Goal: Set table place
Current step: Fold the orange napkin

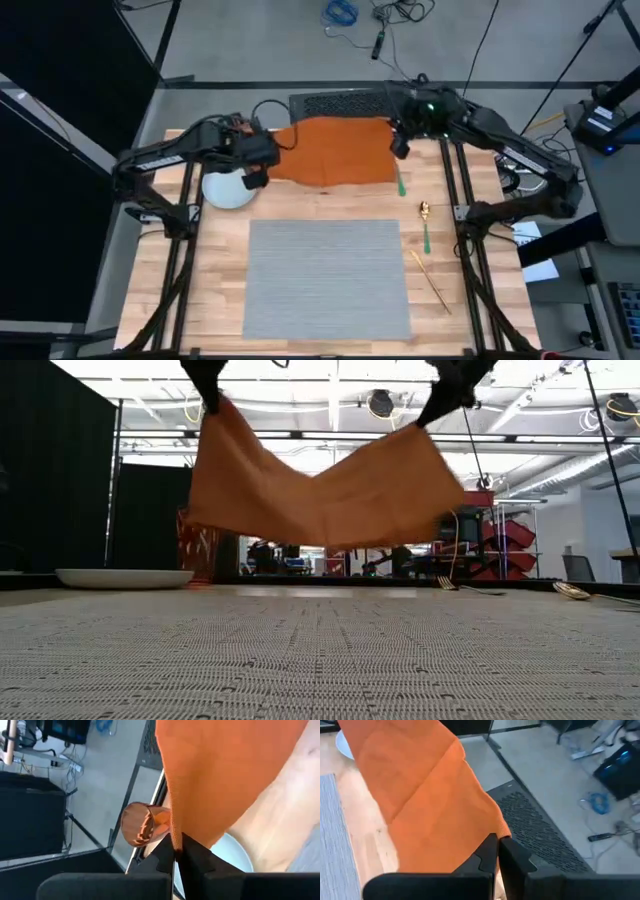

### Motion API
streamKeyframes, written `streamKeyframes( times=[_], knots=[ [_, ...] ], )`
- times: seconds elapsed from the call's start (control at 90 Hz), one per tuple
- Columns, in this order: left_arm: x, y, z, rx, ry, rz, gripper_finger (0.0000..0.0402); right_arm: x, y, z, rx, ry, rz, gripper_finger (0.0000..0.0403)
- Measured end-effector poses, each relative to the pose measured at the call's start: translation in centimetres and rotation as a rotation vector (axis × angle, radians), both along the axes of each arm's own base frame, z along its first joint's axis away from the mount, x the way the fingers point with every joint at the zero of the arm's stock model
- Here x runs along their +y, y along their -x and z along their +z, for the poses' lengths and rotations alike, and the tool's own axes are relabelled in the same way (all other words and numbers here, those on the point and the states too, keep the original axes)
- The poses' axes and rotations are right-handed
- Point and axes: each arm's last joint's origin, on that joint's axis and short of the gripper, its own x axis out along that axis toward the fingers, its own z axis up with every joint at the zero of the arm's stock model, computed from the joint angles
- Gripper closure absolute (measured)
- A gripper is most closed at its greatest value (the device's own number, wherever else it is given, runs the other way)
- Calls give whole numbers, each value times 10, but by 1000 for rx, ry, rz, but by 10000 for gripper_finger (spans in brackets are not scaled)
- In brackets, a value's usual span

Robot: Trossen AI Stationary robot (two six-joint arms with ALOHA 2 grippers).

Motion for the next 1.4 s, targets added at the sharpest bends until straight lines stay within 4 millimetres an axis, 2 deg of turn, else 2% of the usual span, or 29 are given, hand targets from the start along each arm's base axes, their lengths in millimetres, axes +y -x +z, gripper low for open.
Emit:
streamKeyframes(
  times=[0.2, 0.578, 0.744, 0.867, 1.078, 1.4],
  knots=[
    [-24, 4, 6, -61, -9, -53, 402, 42, 15, 7, -6, 56, -8, 403],
    [-76, 7, 9, -186, -103, -125, 402, 108, 22, -20, 10, 179, -20, 403],
    [-92, 8, 9, -232, -187, -142, 402, 134, 25, -24, -28, 263, -36, 403],
    [-93, 6, 9, -237, -237, -142, 402, 145, 28, -23, -64, 302, -35, 403],
    [-98, -9, -2, -162, -279, -170, 402, 159, 25, -27, -69, 327, -15, 403],
    [-98, -17, -9, -168, -232, -132, 402, 163, 26, -31, -71, 296, -28, 403]
  ],
)
